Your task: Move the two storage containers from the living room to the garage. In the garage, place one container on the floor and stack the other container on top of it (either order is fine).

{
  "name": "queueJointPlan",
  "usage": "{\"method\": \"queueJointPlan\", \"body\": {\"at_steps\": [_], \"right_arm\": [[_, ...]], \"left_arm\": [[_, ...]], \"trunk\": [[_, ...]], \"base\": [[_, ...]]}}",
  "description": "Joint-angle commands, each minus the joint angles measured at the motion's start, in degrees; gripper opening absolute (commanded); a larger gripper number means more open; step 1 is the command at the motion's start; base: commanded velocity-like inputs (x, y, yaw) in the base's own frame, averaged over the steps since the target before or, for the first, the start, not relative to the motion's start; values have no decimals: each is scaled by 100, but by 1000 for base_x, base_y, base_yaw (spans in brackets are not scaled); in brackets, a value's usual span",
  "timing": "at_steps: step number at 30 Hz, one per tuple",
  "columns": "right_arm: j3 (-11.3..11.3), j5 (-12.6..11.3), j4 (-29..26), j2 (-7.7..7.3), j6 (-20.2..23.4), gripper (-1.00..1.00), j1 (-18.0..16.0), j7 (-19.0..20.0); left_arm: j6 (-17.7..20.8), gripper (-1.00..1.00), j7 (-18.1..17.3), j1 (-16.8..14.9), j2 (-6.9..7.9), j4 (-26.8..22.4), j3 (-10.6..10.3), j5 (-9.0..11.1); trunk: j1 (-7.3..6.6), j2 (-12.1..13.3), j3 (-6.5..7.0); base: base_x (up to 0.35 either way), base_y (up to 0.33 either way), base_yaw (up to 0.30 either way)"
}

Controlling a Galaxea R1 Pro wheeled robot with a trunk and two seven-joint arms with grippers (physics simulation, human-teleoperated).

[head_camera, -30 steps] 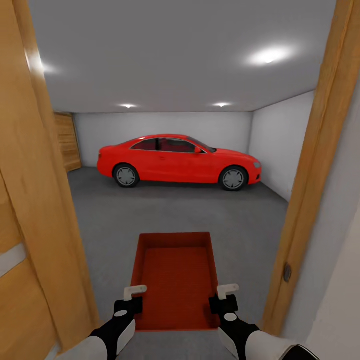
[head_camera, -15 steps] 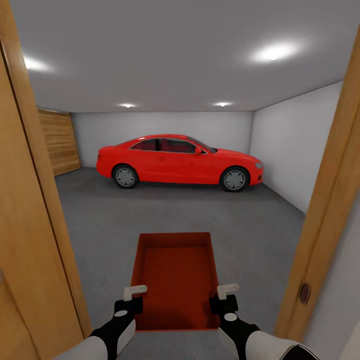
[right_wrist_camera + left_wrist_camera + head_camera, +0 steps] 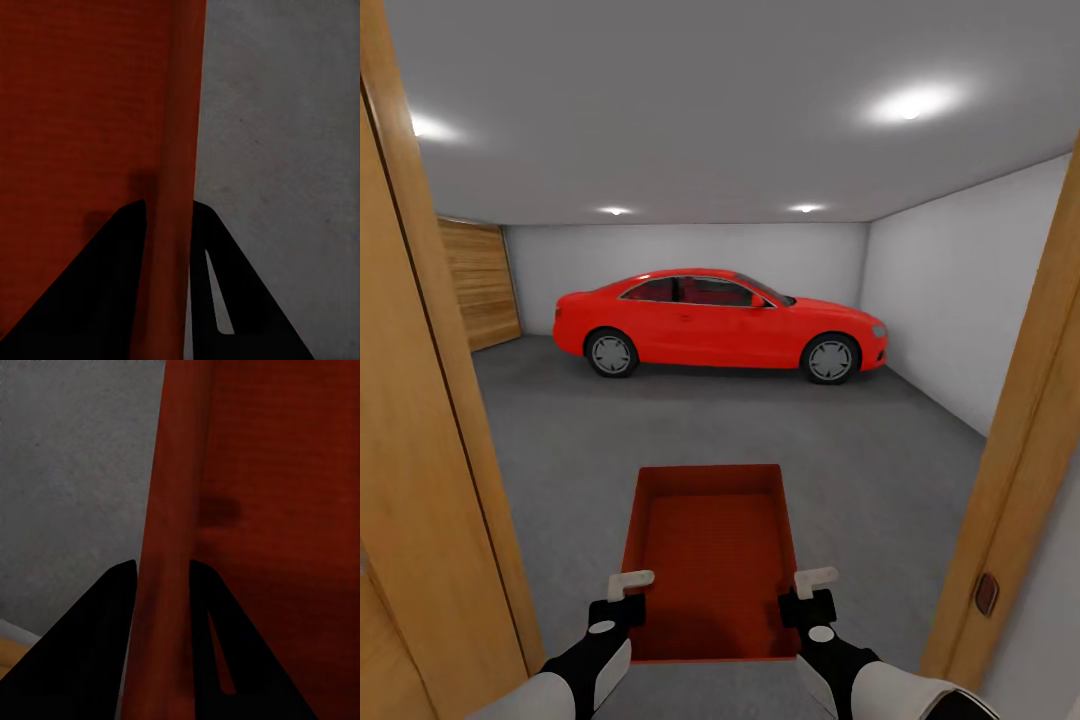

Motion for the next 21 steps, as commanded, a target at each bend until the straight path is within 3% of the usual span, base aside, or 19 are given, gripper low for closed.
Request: {"method": "queueJointPlan", "body": {"at_steps": [1, 6, 21], "right_arm": [[-470, 14, -15, 37, 11, -100, -5, 194], [-470, 14, -15, 36, 11, -100, -4, 194], [-470, 14, -15, 36, 14, -100, -1, 194]], "left_arm": [[-32, -100, 226, 0, -2, -8, 89, -38], [-27, -100, 226, 0, 0, -8, 88, -38], [-26, -100, 226, 0, 7, 5, 105, -38]], "trunk": [[2, -4, -3], [2, -4, -3], [2, -4, -3]], "base": [[0, 0, 0], [118, 0, 0], [312, 0, 0]]}}
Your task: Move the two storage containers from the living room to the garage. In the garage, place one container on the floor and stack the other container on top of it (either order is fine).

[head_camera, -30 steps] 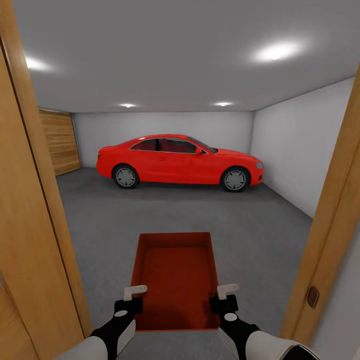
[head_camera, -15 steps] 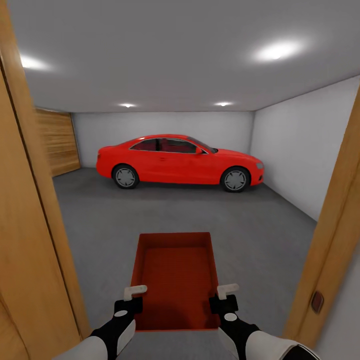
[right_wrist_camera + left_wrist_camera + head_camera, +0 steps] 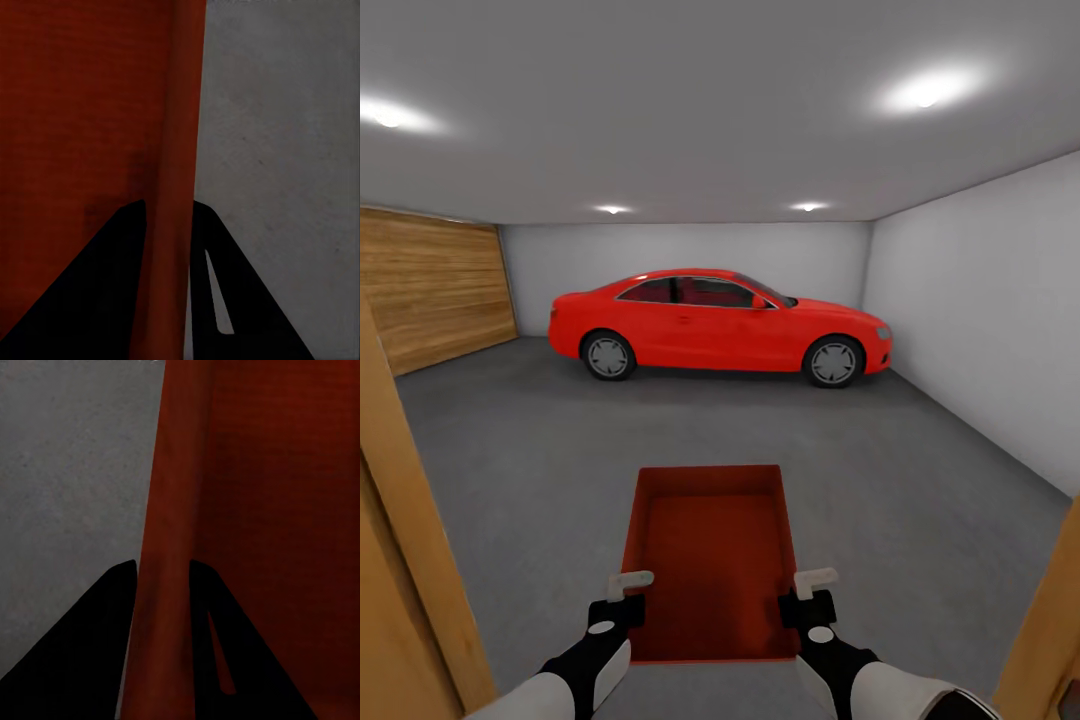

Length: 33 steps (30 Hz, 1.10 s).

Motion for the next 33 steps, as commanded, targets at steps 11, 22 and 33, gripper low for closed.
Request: {"method": "queueJointPlan", "body": {"at_steps": [11, 22, 33], "right_arm": [[-469, 15, -32, 25, 10, -100, -5, 206], [-469, 15, -32, 25, 9, -100, -6, 206], [-469, 15, -32, 25, 9, -100, -7, 206]], "left_arm": [[-29, -100, 240, -1, -3, -2, 102, -37], [-23, -100, 240, -1, -8, -2, 102, -37], [-23, -100, 240, -1, -5, 6, 102, -37]], "trunk": [[5, -4, -3], [5, -4, -3], [5, -4, -3]], "base": [[321, 0, 0], [321, 0, 0], [321, 0, 0]]}}
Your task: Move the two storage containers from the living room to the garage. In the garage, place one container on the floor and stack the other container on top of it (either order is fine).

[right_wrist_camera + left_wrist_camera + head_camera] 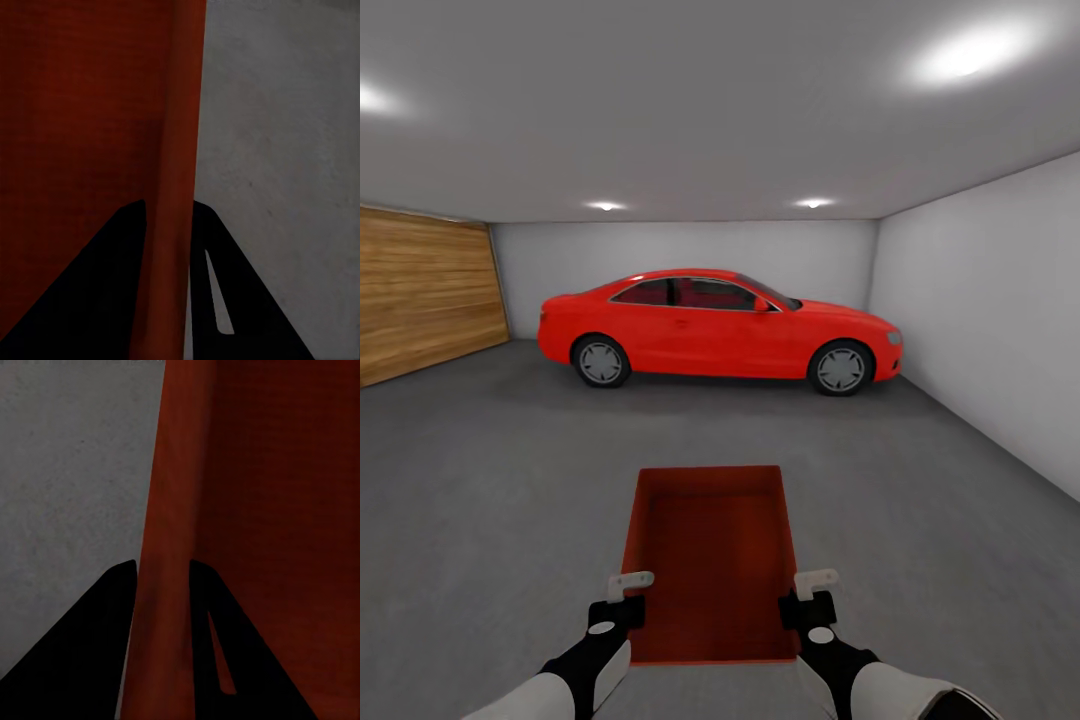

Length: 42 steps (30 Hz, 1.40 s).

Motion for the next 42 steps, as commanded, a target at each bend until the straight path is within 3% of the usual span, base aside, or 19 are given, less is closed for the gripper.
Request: {"method": "queueJointPlan", "body": {"at_steps": [1, 42], "right_arm": [[-460, 16, -61, 19, 12, -100, -4, 194], [-460, 16, -61, 14, 12, -100, -4, 194]], "left_arm": [[-32, -100, 236, -1, -1, -7, 103, -36], [-23, -100, 236, -1, 1, 14, 110, -36]], "trunk": [[5, -4, -3], [5, -4, -3]], "base": [[321, 0, 0], [321, 0, 0]]}}
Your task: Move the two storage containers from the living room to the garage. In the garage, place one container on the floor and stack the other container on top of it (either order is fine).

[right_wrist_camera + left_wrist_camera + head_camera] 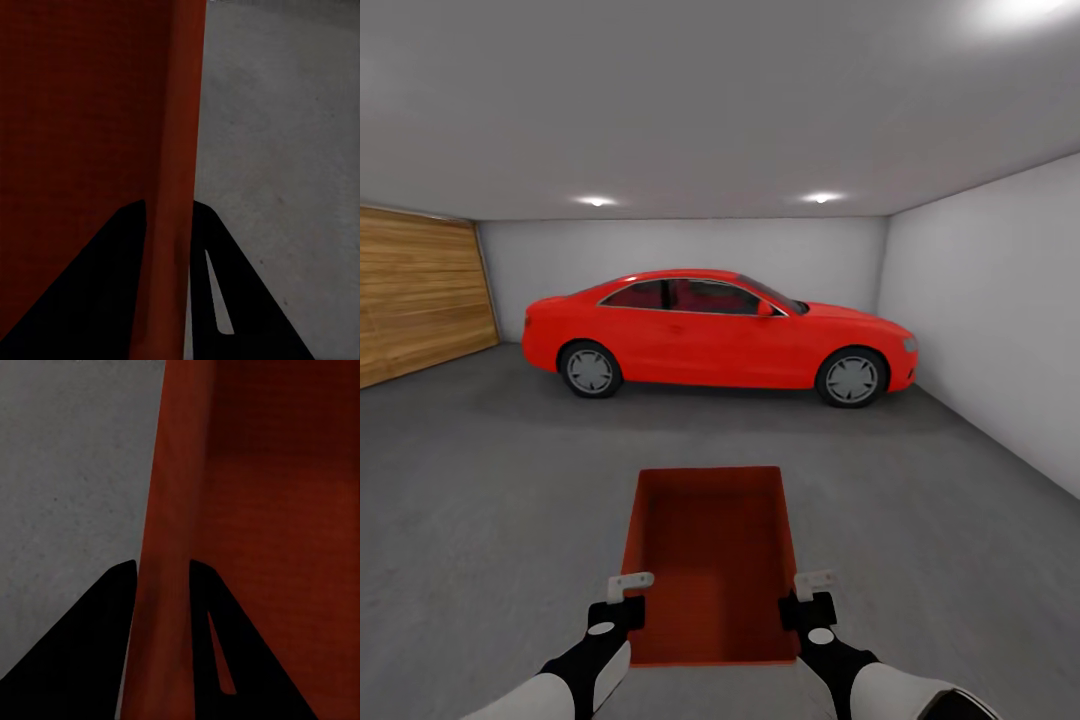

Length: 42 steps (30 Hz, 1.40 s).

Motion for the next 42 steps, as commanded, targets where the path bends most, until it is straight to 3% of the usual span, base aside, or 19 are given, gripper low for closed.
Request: {"method": "queueJointPlan", "body": {"at_steps": [1, 42], "right_arm": [[-462, 27, -90, 5, 13, -100, -4, 190], [-462, 25, -90, 3, 19, -100, -3, 190]], "left_arm": [[-30, -100, 244, -1, -1, -3, 103, -30], [-21, -100, 244, -1, -1, 10, 96, -30]], "trunk": [[5, -4, -3], [5, -4, -3]], "base": [[321, 0, 0], [322, 0, 0]]}}
